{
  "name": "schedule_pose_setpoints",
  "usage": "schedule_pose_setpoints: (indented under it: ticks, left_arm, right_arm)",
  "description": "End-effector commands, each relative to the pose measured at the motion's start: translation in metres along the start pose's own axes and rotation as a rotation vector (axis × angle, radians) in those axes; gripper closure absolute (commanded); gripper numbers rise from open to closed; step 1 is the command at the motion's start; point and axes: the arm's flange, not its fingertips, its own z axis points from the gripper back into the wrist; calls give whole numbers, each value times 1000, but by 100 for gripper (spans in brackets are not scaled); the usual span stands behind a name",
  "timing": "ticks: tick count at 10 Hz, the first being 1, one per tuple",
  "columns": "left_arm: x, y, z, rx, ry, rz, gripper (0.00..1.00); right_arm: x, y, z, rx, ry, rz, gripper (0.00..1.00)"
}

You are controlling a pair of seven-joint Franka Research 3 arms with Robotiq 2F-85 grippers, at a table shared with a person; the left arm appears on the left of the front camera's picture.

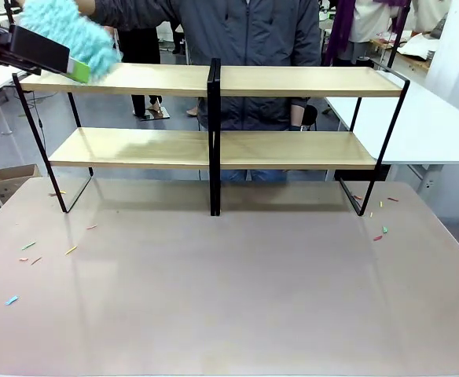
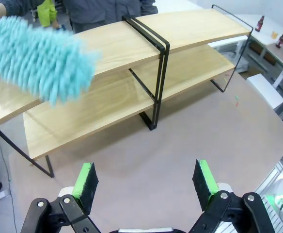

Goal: Clean the shelves.
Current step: Place the Duster on the table.

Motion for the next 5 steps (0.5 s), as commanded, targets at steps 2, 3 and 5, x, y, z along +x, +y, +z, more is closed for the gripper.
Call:
schedule_pose_setpoints:
  ticks: [2, 3, 5]
  left_arm:
    - [0, 0, 0, 0, 0, 0, 0]
    - [0, 0, 0, 0, 0, 0, 0]
    - [2, 13, 8, -39, 24, -45, 0]
  right_arm:
    - [3, 1, 1, 4, 0, 32, 88]
    - [3, 1, 1, 4, 0, 32, 88]
    - [4, 9, -11, 14, 45, 59, 88]
